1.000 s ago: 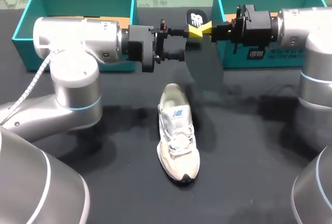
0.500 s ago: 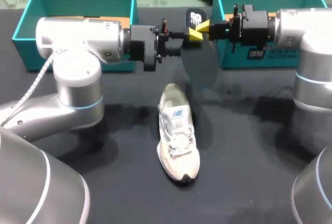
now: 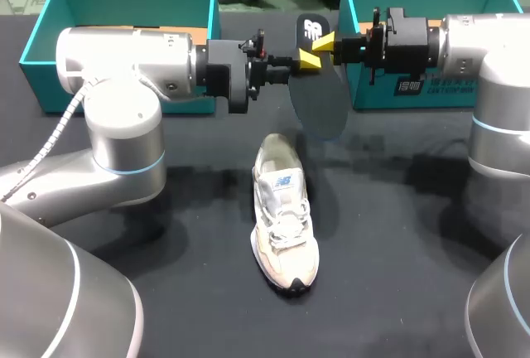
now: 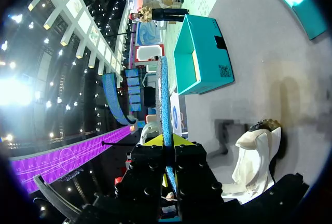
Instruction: Take the shoe out of the shoebox, open the shoe tongue, remove and reinsert the insole, then place the shoe into the shoebox
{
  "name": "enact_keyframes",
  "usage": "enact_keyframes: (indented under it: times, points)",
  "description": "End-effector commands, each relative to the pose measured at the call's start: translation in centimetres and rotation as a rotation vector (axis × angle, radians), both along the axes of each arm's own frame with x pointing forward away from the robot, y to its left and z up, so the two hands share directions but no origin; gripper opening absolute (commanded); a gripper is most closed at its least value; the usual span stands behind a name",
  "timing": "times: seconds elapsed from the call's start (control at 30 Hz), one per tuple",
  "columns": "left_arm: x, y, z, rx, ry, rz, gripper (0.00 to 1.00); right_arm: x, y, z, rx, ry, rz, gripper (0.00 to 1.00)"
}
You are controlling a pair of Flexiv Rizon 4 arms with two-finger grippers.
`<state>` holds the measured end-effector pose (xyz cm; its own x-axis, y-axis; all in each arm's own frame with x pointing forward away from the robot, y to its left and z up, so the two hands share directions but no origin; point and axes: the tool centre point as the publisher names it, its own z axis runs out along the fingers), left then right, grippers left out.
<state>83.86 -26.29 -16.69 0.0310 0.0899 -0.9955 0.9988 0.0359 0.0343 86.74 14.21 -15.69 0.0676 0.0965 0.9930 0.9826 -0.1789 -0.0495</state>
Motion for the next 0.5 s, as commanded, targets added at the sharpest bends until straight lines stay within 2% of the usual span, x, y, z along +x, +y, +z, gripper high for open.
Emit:
enact_keyframes:
  times: [0.03,0.33,0.37,0.4,0.5]
  points:
    - [-0.07,-0.2,-0.01,0.003,-0.001,0.002,0.0,-0.05,0.11,-0.06,-0.001,0.0,-0.002,0.0]
    - [-0.33,-0.36,0.1,0.008,-0.006,0.0,0.0,-0.11,0.1,0.07,0.004,-0.005,-0.001,0.0]
    - [-0.4,-0.3,0.16,0.009,-0.007,0.0,0.0,-0.14,0.07,0.15,0.006,-0.013,-0.006,0.44]
    - [-0.47,-0.2,0.22,0.01,-0.01,0.001,0.0,-0.18,0.03,0.23,0.011,-0.013,-0.004,1.0]
    - [-0.73,0.32,0.43,0.021,-0.011,0.009,0.0,-0.45,-0.34,0.43,0.011,-0.024,-0.005,1.0]
